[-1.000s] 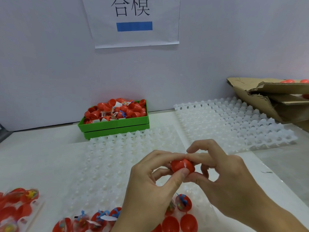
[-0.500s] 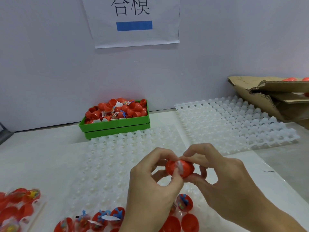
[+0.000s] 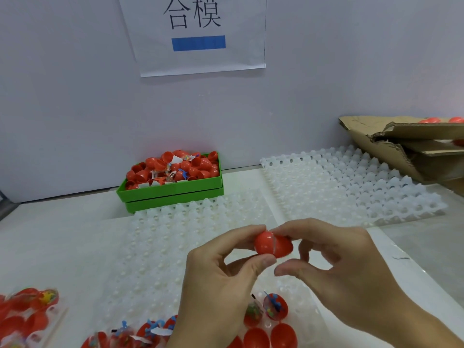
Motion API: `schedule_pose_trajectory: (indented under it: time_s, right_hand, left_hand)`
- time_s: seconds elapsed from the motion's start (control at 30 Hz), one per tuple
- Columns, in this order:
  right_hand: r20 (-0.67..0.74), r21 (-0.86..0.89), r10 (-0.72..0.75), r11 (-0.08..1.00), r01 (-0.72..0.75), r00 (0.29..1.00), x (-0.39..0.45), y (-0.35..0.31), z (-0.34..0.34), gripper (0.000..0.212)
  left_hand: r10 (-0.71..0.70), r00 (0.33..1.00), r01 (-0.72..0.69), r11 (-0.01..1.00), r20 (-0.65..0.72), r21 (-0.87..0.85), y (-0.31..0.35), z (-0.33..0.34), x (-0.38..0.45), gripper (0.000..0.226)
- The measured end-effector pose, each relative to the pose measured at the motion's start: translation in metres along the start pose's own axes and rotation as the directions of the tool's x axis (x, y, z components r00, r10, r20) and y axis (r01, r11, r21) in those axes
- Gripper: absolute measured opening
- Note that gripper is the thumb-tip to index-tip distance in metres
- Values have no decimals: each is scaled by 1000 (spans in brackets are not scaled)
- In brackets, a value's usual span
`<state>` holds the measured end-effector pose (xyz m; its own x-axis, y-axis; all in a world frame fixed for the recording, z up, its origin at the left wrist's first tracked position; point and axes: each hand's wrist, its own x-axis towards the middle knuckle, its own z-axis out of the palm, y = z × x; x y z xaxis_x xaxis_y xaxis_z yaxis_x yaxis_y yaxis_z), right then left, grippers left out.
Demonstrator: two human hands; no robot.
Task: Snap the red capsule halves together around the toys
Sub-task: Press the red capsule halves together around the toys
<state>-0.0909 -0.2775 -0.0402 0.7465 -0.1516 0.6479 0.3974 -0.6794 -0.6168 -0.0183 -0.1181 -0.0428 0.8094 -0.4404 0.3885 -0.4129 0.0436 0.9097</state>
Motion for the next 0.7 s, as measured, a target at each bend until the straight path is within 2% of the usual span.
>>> schedule_pose_trajectory:
  time_s: [0.2,0.33,0.47,0.7]
  right_hand:
    - [-50,230,109,968,-95,993,1,1,5,41]
    - [-45,278,188,946,-168,981,-1,3,6,43]
    - [-26,256,199,949,-186,980,-2,4,8,46]
    - [-43,344,244,914,-216,969,-4,0,11,45]
  left_hand:
    - [-15,1000,16,999,13,-47,1,-1,1,41]
    - [-33,999,34,998,17,-55,1,-2,1,40]
    - [-46,999,45,999,-13,-11,0,-1,2,36]
    - [-60,998,62,995,-23,72,-1,-2,2,42]
